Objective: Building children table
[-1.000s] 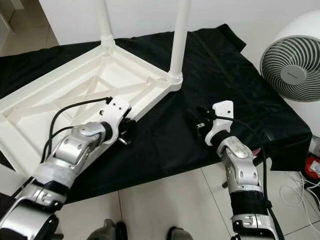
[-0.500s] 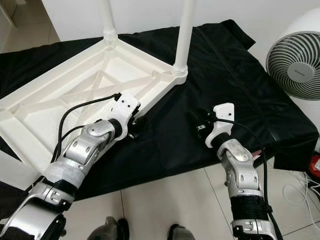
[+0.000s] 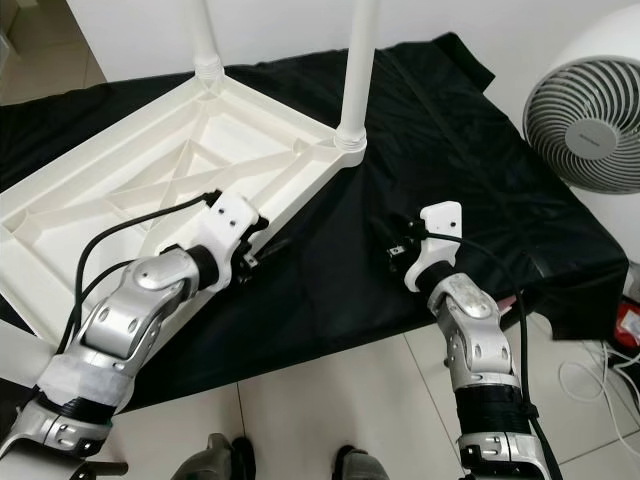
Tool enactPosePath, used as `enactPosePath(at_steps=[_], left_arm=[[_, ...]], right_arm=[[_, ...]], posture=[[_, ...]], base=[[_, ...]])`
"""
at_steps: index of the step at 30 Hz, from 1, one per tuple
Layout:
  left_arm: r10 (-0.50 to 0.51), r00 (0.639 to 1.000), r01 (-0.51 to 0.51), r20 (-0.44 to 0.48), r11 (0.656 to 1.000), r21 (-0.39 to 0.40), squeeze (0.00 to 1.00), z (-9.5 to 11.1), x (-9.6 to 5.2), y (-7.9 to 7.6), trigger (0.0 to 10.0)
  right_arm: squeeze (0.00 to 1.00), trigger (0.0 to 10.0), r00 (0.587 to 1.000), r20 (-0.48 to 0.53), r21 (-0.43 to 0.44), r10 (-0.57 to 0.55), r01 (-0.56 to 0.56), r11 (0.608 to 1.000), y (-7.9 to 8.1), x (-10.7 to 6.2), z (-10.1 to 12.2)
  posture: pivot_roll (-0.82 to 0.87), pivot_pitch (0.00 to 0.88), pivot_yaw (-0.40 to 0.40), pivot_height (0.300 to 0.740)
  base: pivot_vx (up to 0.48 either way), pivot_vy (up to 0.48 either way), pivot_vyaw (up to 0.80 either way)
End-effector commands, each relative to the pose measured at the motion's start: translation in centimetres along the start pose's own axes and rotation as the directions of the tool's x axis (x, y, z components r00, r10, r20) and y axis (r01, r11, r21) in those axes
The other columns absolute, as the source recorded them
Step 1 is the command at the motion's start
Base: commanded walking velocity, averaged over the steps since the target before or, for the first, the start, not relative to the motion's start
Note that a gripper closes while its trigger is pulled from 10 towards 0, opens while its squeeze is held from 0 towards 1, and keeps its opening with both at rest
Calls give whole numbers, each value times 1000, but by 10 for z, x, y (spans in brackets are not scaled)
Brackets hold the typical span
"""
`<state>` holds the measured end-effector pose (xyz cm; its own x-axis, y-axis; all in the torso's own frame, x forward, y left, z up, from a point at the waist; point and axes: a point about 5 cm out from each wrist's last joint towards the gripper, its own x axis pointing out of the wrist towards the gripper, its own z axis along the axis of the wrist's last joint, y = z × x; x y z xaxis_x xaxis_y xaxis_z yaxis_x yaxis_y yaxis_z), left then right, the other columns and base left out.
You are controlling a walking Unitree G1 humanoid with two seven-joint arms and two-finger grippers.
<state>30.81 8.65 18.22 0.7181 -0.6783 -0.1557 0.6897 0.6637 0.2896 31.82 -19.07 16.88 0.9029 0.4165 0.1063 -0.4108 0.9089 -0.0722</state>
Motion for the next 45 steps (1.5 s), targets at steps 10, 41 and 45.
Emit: enactPosePath(at_steps=[10,41,45], left_arm=[[71,971,-76,-230,997,-14,0,-30,-37,18,10000],[40,918,-39,-395,999,11,0,-46,-75,15,8431],[47,916,-44,-398,999,19,0,-46,-76,16,627]], right_arm=[[0,10000,1000,-20,16,16,-16,1000,2,1,-5],[0,10000,998,-35,4,54,-54,999,5,1,-6],[0,10000,998,-36,1,59,-59,998,4,3,-6]], posture=[[-58,154,40,740],[-54,143,32,740],[-48,136,27,740]], base=[[0,0,0],[0,0,0],[0,0,0]])
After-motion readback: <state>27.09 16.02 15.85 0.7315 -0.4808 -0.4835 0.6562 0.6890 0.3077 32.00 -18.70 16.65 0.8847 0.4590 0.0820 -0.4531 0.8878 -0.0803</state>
